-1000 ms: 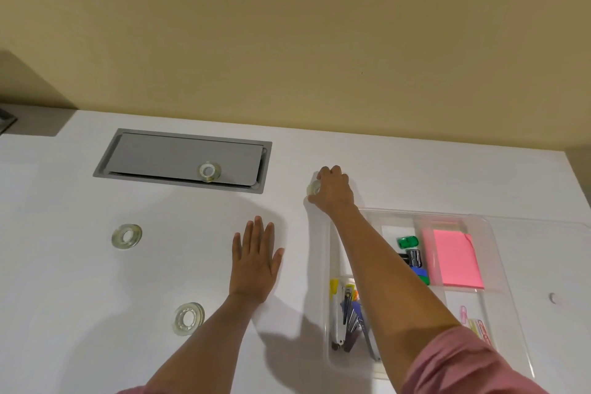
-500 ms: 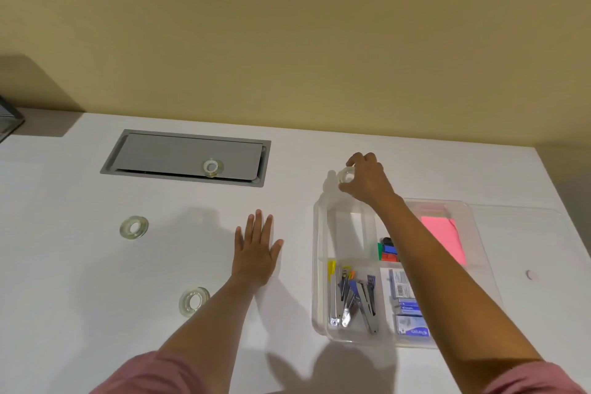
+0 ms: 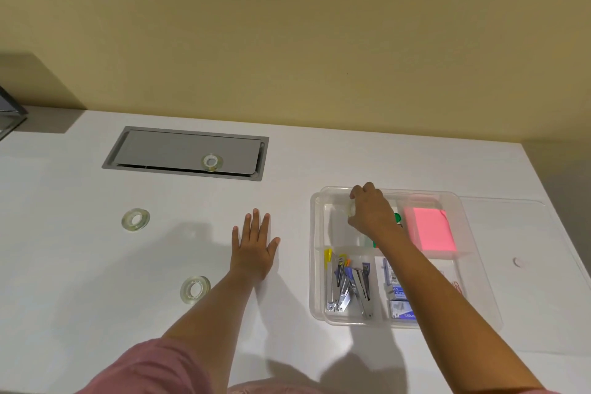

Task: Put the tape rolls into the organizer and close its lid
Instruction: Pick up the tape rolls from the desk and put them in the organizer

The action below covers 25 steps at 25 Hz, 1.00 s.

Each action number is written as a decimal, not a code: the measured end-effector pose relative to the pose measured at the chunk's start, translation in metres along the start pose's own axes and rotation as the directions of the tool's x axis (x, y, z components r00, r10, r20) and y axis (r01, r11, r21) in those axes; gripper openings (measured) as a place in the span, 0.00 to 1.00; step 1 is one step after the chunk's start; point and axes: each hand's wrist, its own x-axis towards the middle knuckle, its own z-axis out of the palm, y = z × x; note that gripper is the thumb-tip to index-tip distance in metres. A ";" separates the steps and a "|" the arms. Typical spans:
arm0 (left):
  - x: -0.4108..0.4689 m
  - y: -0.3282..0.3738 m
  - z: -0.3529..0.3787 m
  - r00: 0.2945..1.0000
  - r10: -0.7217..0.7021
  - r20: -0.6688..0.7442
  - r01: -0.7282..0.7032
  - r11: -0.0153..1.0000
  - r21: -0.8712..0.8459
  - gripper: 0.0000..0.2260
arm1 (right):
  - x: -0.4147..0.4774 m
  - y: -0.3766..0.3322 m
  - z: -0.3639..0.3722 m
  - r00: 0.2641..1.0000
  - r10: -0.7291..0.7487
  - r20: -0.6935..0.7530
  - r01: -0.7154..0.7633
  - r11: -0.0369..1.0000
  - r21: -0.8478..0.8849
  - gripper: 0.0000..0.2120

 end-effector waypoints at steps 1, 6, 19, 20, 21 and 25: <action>0.001 -0.001 0.002 1.000 0.003 -0.012 -0.003 1.000 0.000 0.38 | 0.001 -0.001 0.001 1.000 -0.017 -0.021 0.017 0.999 -0.029 0.20; 0.002 -0.001 0.009 0.999 0.033 -0.010 -0.032 0.999 0.027 0.43 | 0.007 -0.005 0.011 0.998 -0.056 0.024 0.057 0.998 -0.006 0.20; 0.000 0.002 0.002 1.000 0.016 0.000 -0.016 1.000 0.003 0.46 | 0.008 -0.002 0.036 0.985 -0.174 -0.005 0.168 0.957 -0.235 0.22; 0.000 0.002 0.002 1.000 0.017 0.006 -0.017 1.000 0.001 0.46 | 0.008 -0.001 0.038 0.983 -0.180 -0.017 0.172 0.958 -0.230 0.21; 0.000 0.002 0.002 1.000 0.019 0.006 -0.019 1.000 -0.002 0.46 | 0.007 0.001 0.040 0.982 -0.187 -0.029 0.176 0.958 -0.227 0.21; 0.000 0.001 0.004 1.000 0.025 -0.009 -0.025 1.000 0.006 0.46 | 0.006 0.006 0.041 0.975 -0.213 -0.065 0.196 0.960 -0.200 0.20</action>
